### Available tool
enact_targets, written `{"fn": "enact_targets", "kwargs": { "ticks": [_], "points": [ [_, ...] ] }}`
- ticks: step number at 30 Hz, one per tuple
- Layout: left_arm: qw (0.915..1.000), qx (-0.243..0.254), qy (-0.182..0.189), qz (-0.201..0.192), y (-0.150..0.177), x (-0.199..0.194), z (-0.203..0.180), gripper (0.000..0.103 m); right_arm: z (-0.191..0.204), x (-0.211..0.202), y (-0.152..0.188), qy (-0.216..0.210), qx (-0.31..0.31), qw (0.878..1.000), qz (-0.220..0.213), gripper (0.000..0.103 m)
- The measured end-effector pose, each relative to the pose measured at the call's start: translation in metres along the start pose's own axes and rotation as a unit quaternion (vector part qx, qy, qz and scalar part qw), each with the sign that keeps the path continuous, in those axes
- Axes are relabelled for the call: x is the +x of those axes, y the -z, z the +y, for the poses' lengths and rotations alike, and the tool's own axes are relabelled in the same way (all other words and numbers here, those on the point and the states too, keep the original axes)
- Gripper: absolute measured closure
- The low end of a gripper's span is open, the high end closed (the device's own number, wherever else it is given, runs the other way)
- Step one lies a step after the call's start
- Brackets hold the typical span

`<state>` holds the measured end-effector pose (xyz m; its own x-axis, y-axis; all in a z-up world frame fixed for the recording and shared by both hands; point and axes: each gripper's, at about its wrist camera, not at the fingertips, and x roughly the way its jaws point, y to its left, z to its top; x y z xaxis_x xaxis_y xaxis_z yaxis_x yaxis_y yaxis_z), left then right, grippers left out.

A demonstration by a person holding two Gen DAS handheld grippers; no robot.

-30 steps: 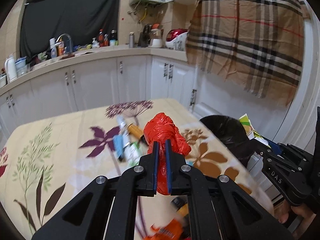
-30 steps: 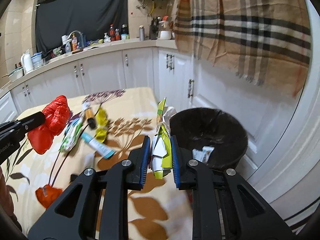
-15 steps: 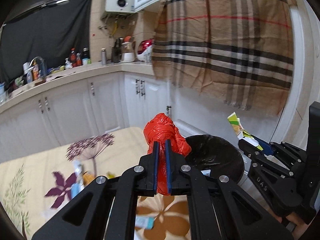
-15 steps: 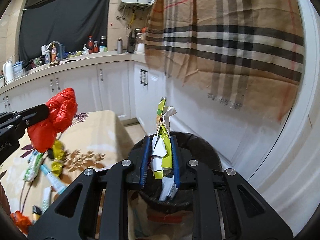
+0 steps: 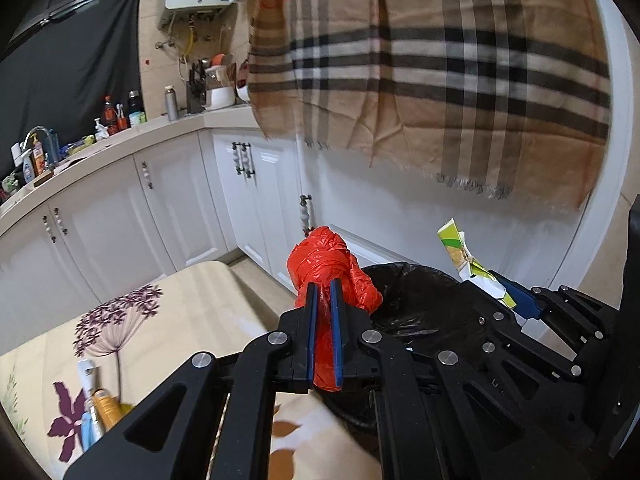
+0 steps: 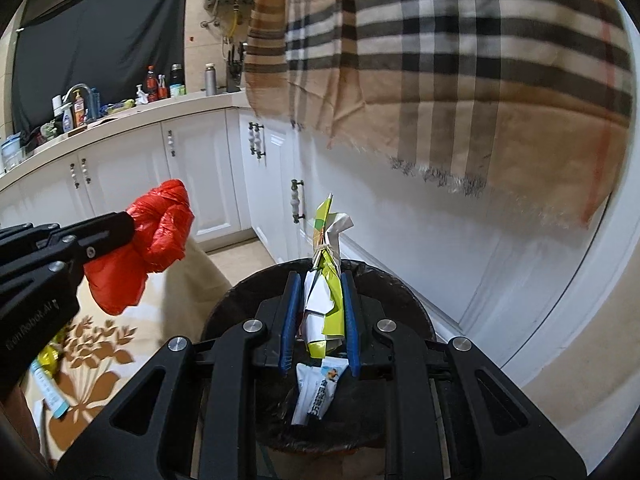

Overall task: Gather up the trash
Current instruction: 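Drop the wrapper and red bag into the black bin, opening both grippers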

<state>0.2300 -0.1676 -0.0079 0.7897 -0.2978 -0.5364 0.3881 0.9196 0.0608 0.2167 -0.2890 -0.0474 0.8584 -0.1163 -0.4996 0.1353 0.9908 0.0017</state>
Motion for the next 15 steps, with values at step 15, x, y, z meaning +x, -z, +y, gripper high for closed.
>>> {"fn": "enact_targets", "kwargs": {
  "ticks": [15],
  "points": [
    [0.9991,0.005,0.004,0.043,0.003,0.049,-0.012,0.082,-0.018,0.050,0.012,0.016,0.024,0.999,0.028,0.065]
  ]
}}
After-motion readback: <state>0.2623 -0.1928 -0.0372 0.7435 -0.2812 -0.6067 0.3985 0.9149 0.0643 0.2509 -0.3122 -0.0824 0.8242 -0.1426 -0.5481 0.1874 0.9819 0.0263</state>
